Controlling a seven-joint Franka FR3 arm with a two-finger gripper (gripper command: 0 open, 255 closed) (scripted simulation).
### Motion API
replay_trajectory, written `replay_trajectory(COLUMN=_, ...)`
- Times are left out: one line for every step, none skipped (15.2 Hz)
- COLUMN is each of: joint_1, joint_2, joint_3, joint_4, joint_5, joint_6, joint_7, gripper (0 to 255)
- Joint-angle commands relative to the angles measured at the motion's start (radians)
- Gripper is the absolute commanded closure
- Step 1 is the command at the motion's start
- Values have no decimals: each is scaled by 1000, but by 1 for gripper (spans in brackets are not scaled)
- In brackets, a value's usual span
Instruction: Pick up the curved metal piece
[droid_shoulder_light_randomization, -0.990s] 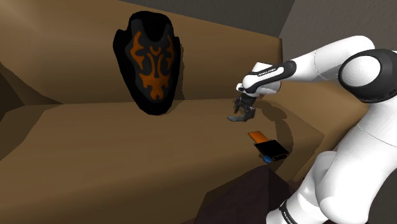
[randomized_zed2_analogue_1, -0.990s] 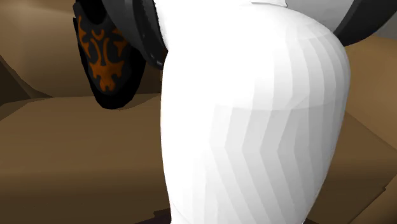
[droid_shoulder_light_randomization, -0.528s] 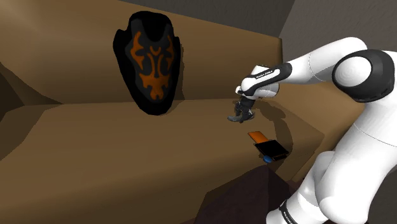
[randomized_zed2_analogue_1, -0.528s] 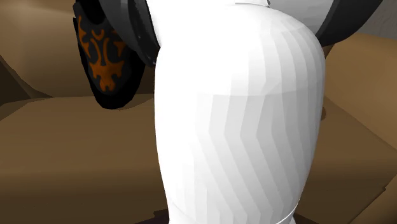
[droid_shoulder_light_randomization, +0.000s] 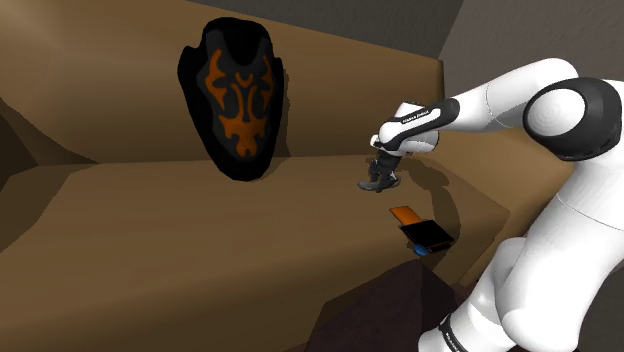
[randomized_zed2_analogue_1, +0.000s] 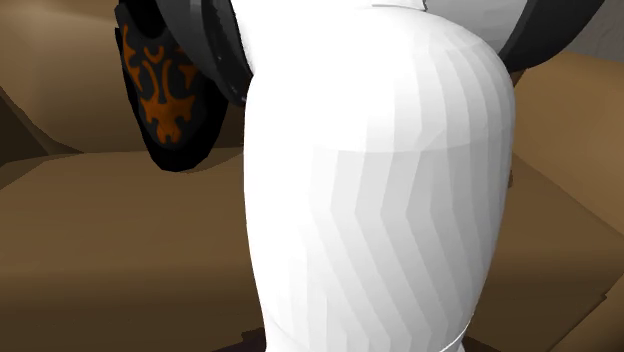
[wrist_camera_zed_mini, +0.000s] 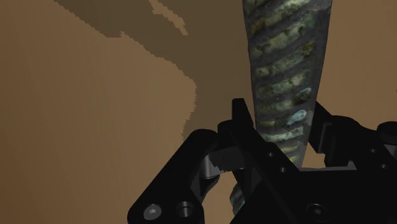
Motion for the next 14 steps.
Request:
replay_trajectory(joint_1=3, joint_2=-13, joint_3=-1, joint_4=7, joint_5=-15, joint_6=-16, joint_7=11, gripper=255)
replay_trajectory(joint_1=4, joint_2=-24, joint_3=-2, joint_4=12, joint_5=-25, joint_6=-29, joint_7=18, gripper=255)
replay_trajectory(joint_1=5, joint_2=-34, joint_3=-3, joint_4=18, joint_5=-35, joint_6=-42, joint_7=25, gripper=255)
replay_trajectory(joint_1=6, joint_2=-44, joint_3=-3, joint_4=23, joint_5=-45, joint_6=-55, joint_7=32, gripper=255)
replay_trajectory(joint_1=7, joint_2=-54, joint_3=-4, joint_4=29, joint_5=-54, joint_6=-68, joint_7=38, gripper=255)
replay_trajectory(joint_1=8, joint_2=-64, joint_3=-3, joint_4=35, joint_5=-62, joint_6=-81, joint_7=45, gripper=255)
replay_trajectory(joint_1=9, joint_2=-74, joint_3=-3, joint_4=41, joint_5=-70, joint_6=-94, joint_7=50, gripper=255)
replay_trajectory(joint_1=9, joint_2=-83, joint_3=-3, joint_4=47, joint_5=-78, joint_6=-108, joint_7=56, gripper=255)
replay_trajectory(joint_1=10, joint_2=-92, joint_3=-2, joint_4=54, joint_5=-85, joint_6=-121, joint_7=61, gripper=255)
replay_trajectory(joint_1=10, joint_2=-100, joint_3=-1, joint_4=60, joint_5=-92, joint_6=-134, joint_7=66, gripper=255)
replay_trajectory(joint_1=10, joint_2=-109, joint_3=0, joint_4=67, joint_5=-99, joint_6=-148, joint_7=71, gripper=255)
replay_trajectory(joint_1=11, joint_2=-117, joint_3=1, joint_4=75, joint_5=-105, joint_6=-161, joint_7=76, gripper=255)
replay_trajectory(joint_1=11, joint_2=-124, joint_3=2, joint_4=82, joint_5=-111, joint_6=-175, joint_7=80, gripper=255)
replay_trajectory(joint_1=11, joint_2=-132, joint_3=3, joint_4=90, joint_5=-117, joint_6=-188, joint_7=84, gripper=255)
